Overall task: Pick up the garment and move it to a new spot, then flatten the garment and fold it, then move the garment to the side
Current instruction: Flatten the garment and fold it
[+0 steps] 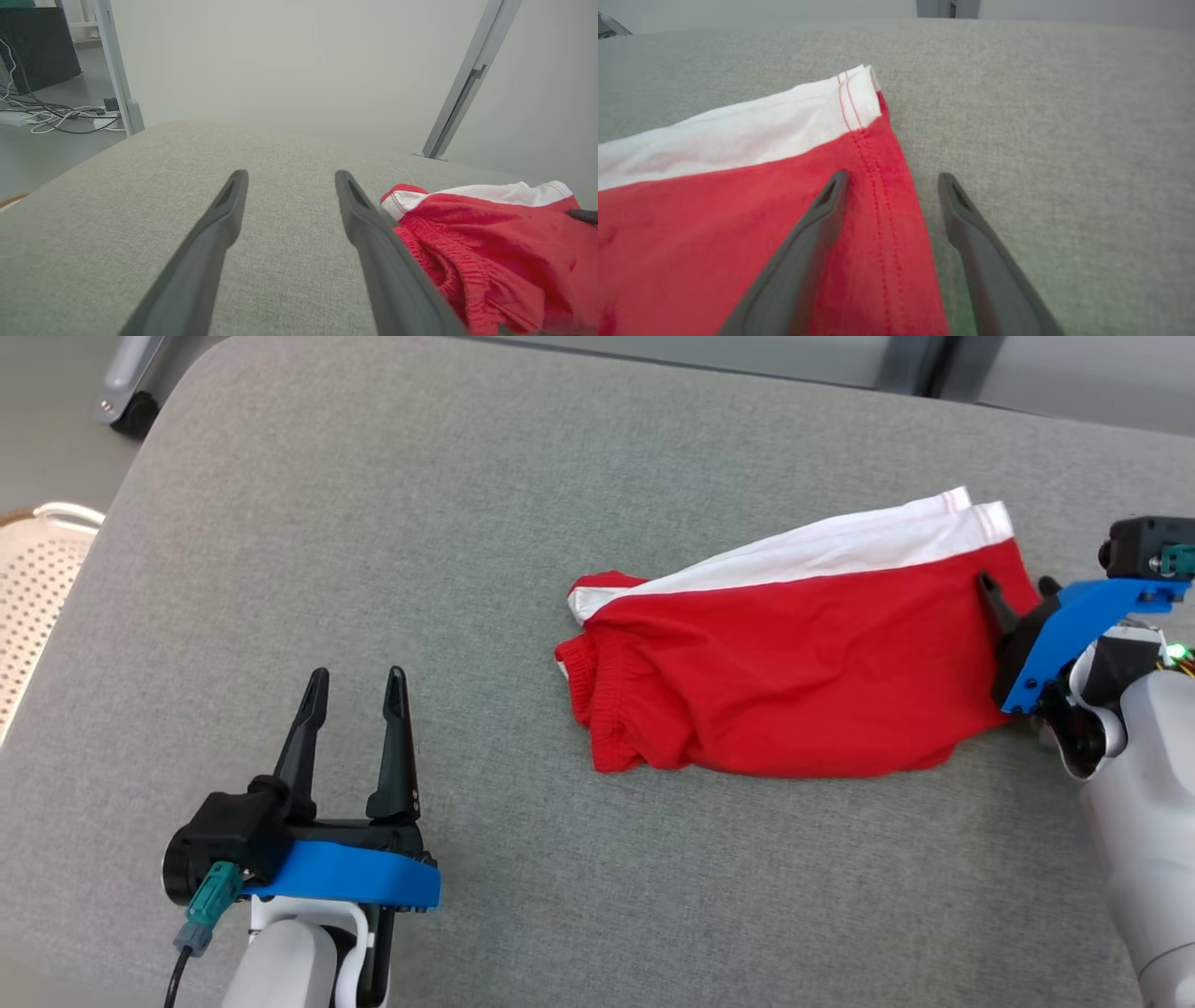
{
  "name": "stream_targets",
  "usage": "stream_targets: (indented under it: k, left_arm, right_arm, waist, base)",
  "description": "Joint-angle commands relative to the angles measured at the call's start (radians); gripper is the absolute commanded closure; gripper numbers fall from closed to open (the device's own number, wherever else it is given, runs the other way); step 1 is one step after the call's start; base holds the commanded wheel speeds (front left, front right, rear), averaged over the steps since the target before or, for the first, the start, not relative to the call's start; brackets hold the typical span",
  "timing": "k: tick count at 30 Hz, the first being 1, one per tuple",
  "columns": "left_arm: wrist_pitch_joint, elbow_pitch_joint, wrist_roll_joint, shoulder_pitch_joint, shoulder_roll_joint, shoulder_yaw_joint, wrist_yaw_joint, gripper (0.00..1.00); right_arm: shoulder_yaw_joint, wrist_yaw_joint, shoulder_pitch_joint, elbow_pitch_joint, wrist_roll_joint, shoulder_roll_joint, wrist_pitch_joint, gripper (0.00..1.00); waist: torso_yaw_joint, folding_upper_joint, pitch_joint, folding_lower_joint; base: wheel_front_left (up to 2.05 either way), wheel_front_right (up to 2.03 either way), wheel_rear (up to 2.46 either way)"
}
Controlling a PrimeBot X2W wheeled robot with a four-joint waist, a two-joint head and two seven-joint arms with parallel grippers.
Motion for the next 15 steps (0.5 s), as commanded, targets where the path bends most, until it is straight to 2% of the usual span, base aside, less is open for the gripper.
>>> stream_targets:
  k: [1,7,8,9,10,15]
  left_arm:
    - [-0.004,0.000,0.014,0.002,-0.009,0.013,-0.011,0.00]
    - [-0.004,0.003,0.035,0.002,-0.024,0.033,-0.029,0.00]
    - [-0.004,0.004,0.037,0.002,-0.026,0.036,-0.032,0.00]
    - [-0.004,0.005,0.039,0.001,-0.027,0.039,-0.035,0.00]
    - [-0.004,0.006,0.042,0.000,-0.029,0.041,-0.036,0.00]
    - [-0.004,0.013,0.044,-0.003,-0.033,0.046,-0.045,0.00]
  right_arm:
    - [-0.024,0.000,-0.016,0.022,-0.037,0.011,-0.008,0.00]
    - [-0.049,0.001,-0.002,0.077,-0.114,0.060,0.011,0.00]
    - [-0.050,0.001,-0.001,0.083,-0.124,0.067,0.014,0.09]
    - [-0.049,0.002,0.000,0.087,-0.133,0.073,0.018,0.72]
    - [-0.048,0.002,0.001,0.088,-0.140,0.077,0.018,1.00]
    - [-0.060,0.000,0.009,0.075,-0.163,0.063,-0.014,1.00]
  waist:
    - [0.013,0.0002,0.010,-0.0001]
    - [0.028,0.0002,0.016,-0.0001]
    - [0.030,0.0002,0.017,-0.0001]
    - [0.031,0.0002,0.019,-0.0001]
    - [0.031,0.0002,0.020,-0.0001]
    - [0.028,0.0002,0.013,-0.0001]
  base:
    - [0.00,0.00,0.00]
    - [0.00,0.00,0.00]
    - [0.00,0.00,0.00]
    - [0.00,0.00,0.00]
    - [0.00,0.00,0.00]
    - [0.00,0.00,0.00]
